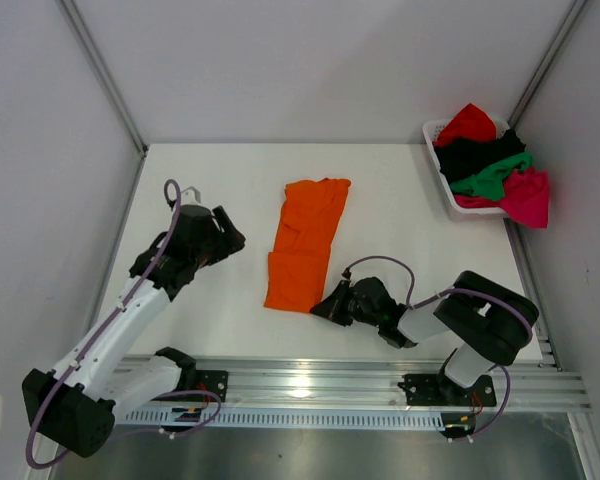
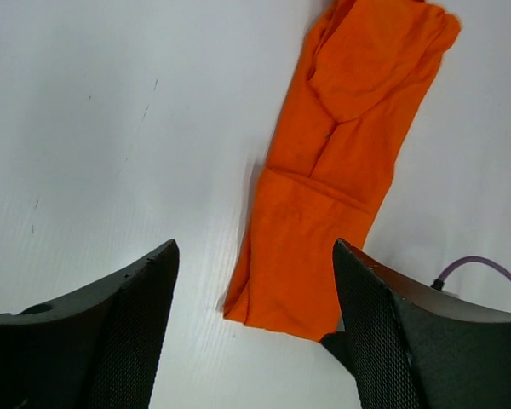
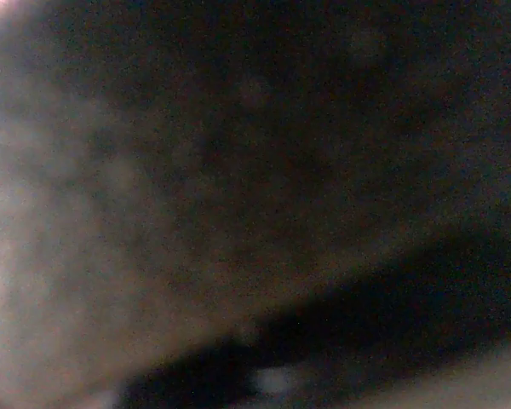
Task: Fold and stack the t-shirts
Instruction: Fold the tshirt
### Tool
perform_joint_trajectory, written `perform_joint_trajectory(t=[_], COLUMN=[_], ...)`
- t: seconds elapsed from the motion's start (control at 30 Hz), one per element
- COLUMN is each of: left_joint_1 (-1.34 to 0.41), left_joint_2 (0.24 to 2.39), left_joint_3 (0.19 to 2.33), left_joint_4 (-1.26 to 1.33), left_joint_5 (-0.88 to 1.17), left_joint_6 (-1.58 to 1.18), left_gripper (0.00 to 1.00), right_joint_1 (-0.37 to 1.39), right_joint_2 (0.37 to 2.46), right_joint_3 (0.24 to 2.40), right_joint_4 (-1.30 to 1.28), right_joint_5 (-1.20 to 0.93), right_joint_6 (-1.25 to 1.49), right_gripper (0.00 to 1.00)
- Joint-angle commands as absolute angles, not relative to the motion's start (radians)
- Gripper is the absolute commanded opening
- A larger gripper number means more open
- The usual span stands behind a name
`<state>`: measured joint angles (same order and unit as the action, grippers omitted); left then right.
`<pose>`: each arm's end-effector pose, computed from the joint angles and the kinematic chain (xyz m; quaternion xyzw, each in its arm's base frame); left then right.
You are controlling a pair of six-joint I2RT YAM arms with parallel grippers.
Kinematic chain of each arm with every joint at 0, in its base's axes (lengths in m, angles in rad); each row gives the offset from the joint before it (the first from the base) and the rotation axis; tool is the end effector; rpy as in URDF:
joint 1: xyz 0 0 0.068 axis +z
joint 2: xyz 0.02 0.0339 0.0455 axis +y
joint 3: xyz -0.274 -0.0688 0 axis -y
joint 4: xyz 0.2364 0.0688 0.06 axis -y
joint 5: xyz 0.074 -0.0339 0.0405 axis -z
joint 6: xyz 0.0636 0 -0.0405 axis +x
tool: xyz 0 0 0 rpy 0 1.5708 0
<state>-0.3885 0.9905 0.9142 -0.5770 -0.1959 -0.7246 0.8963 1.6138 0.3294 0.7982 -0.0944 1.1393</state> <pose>0.2068 -0.0713 0.3016 -0.1919 0.8725 -0.1584 0.4205 0.1686 0.2205 0.1133 0.0795 0.8522 0.4599 0.2364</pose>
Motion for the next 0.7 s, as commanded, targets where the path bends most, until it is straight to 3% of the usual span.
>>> perform_joint_trajectory(t=[0.0,0.13,0.4,0.67], left_joint_1=[-0.377,-0.382,-0.456,-0.497], left_joint_2=[0.977,0.982,0.98,0.942], left_joint_3=[0.836,0.7,0.511,0.284], left_joint_4=[-0.557,-0.491,-0.396,-0.054], left_joint_5=[-0.189,-0.08,-0.049,-0.008], left_joint_6=[-0.759,-0.831,-0.975,-1.12], left_gripper=[0.75,0.72,0.72,0.72], right_joint_1=[0.894,0.893,0.868,0.845], right_joint_2=[1.614,1.598,1.488,1.397], right_joint_3=[0.331,0.333,0.319,0.29], right_joint_4=[0.838,0.819,0.695,0.646], right_joint_5=[-0.097,-0.109,-0.091,-0.074], right_joint_6=[1.114,1.097,1.037,1.019], right_gripper=[0.04,0.01,0.0,0.0])
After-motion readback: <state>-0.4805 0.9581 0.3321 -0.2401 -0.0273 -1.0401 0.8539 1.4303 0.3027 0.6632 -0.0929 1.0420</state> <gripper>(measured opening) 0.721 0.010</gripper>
